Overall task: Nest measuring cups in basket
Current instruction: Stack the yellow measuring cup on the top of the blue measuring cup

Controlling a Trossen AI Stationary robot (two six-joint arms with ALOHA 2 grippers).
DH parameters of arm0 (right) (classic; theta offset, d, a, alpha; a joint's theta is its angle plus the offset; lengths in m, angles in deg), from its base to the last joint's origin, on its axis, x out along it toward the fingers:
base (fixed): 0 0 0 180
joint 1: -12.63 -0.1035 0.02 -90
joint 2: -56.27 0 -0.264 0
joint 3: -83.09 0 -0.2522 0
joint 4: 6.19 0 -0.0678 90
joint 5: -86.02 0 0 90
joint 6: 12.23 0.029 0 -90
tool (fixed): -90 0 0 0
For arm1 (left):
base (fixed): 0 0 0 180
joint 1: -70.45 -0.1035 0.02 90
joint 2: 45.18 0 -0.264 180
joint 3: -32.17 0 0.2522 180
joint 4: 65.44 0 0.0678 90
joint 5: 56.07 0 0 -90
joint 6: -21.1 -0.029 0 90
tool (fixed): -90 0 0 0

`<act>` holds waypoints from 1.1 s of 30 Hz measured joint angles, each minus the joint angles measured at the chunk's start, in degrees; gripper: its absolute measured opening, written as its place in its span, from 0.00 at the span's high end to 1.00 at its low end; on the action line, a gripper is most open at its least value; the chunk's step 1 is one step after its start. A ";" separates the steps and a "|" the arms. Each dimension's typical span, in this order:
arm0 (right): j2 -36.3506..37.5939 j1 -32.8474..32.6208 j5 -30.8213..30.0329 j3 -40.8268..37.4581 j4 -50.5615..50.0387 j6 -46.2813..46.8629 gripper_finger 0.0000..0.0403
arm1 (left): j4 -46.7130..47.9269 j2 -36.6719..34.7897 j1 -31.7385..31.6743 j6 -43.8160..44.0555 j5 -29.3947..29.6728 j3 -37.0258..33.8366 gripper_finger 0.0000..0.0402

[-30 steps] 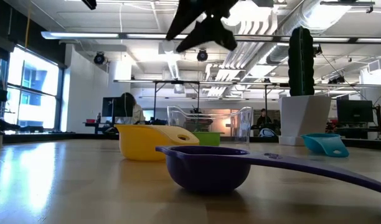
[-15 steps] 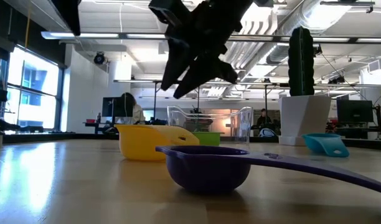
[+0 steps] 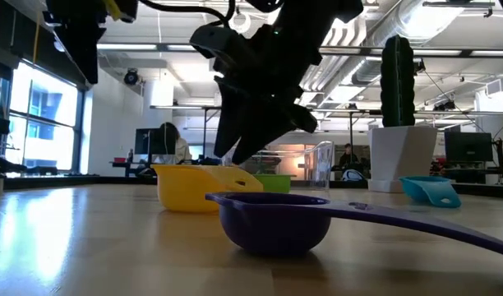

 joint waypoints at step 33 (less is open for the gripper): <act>-3.31 -0.43 5.99 0.00 -0.64 -5.14 0.99 | -3.35 -0.07 0.02 1.11 0.05 -3.58 0.79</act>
